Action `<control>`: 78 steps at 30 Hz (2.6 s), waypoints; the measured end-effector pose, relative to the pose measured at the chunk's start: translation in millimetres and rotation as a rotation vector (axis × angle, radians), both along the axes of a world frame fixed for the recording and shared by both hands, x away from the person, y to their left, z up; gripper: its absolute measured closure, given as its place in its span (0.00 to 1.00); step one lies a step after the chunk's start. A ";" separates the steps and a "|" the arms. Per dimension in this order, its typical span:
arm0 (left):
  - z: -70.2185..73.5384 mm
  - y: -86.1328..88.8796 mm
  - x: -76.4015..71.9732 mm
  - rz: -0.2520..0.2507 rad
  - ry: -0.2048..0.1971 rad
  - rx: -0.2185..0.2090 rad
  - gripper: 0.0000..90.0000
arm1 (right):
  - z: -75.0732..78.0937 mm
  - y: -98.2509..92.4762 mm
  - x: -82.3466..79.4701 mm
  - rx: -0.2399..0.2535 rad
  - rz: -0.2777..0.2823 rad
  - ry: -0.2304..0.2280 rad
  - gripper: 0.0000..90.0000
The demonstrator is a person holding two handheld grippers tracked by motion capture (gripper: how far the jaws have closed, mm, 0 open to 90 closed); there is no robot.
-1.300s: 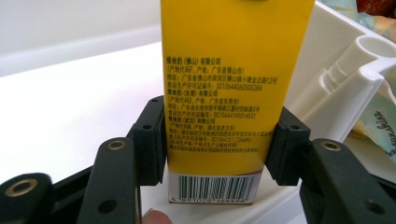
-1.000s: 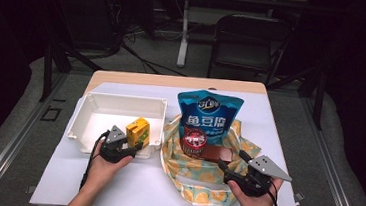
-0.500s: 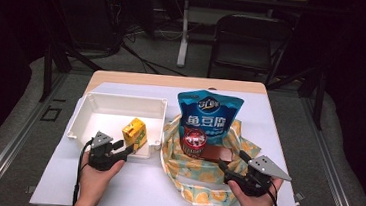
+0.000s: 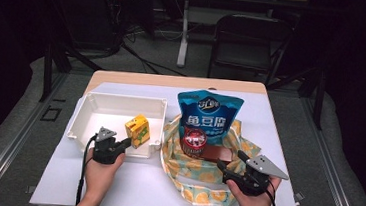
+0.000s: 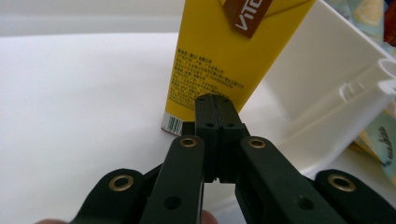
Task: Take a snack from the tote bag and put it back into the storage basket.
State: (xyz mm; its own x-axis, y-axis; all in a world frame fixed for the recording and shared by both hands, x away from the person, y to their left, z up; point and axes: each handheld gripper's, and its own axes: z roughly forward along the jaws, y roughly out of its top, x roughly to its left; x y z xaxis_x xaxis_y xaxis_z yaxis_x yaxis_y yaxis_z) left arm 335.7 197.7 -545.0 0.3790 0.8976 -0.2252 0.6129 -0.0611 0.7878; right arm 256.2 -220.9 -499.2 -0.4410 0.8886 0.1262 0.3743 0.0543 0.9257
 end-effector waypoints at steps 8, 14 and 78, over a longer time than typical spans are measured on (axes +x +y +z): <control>3.2 1.5 22.2 0.021 0.029 -0.021 1.00 | -0.8 -1.6 0.0 -0.006 -0.009 0.007 0.25; 8.9 -1.7 38.5 0.048 0.032 -0.054 1.00 | -1.3 -0.5 0.0 -0.006 -0.008 0.007 0.25; 20.4 -2.1 86.3 0.071 0.049 -0.026 1.00 | -4.3 -3.4 1.4 -0.021 -0.015 0.021 0.26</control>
